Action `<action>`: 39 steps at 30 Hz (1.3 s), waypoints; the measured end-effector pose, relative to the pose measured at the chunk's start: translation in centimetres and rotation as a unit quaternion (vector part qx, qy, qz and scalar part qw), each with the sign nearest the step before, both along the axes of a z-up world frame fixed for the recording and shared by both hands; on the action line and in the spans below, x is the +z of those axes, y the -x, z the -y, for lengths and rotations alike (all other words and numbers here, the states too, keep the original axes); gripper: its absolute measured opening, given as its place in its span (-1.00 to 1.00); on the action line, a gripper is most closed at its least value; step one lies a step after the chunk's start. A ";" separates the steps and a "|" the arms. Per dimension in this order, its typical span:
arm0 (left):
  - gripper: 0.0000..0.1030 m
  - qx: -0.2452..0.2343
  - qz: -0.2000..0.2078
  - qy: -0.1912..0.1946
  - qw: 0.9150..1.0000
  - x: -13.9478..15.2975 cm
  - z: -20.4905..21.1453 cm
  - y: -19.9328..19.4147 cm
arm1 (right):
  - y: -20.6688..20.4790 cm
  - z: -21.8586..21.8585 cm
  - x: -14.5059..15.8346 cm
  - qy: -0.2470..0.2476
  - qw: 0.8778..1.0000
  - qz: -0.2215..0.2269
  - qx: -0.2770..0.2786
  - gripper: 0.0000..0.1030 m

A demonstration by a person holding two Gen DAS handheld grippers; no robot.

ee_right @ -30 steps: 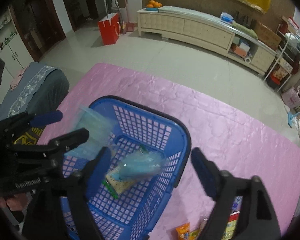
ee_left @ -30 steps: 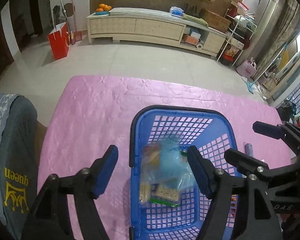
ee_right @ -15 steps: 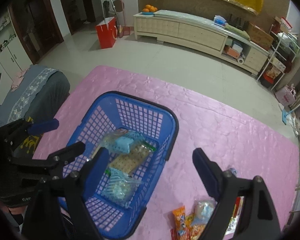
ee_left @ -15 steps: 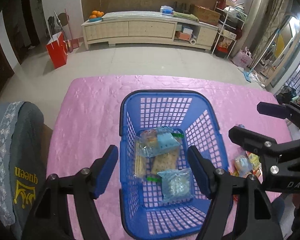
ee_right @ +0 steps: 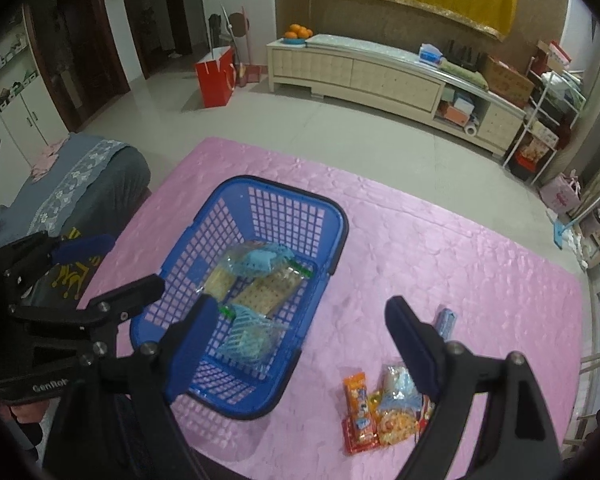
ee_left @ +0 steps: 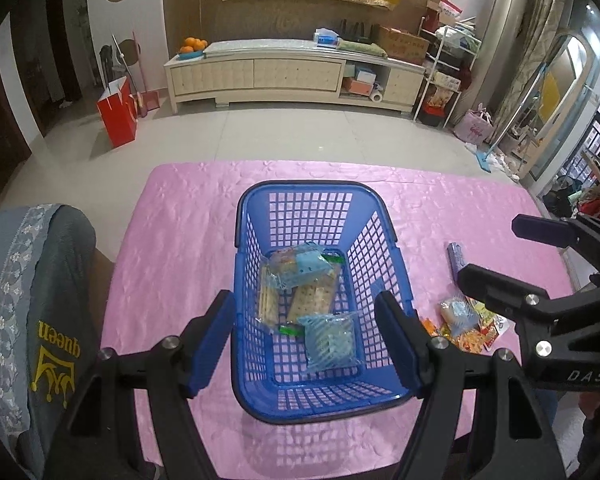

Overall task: Organize snacks
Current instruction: 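Open both tools to drop the candy bags into the basket, then move both tools away from the basket over the remaining snack pile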

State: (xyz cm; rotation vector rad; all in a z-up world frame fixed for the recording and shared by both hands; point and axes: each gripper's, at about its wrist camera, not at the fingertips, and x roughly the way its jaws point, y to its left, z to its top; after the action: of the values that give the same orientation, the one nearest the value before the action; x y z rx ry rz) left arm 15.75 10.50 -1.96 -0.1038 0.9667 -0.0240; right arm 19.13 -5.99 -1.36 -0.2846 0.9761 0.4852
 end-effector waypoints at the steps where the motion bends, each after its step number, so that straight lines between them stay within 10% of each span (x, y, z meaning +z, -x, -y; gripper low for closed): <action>1: 0.35 -0.001 0.001 0.000 1.000 0.1 0.2 0.2 | 0.3 0.2 0.1 -0.001 1.000 0.001 -0.001 0.72; 39: 0.57 -0.084 -0.021 0.011 0.996 -3.1 17.0 2.3 | 3.7 16.8 -1.7 -0.013 0.996 -0.018 -0.091 0.72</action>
State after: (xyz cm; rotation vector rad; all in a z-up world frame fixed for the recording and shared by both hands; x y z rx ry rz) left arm 13.45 -6.50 -5.02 -0.0422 1.0151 -0.1877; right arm 15.43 -22.76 -3.08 -0.1619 1.0201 0.3373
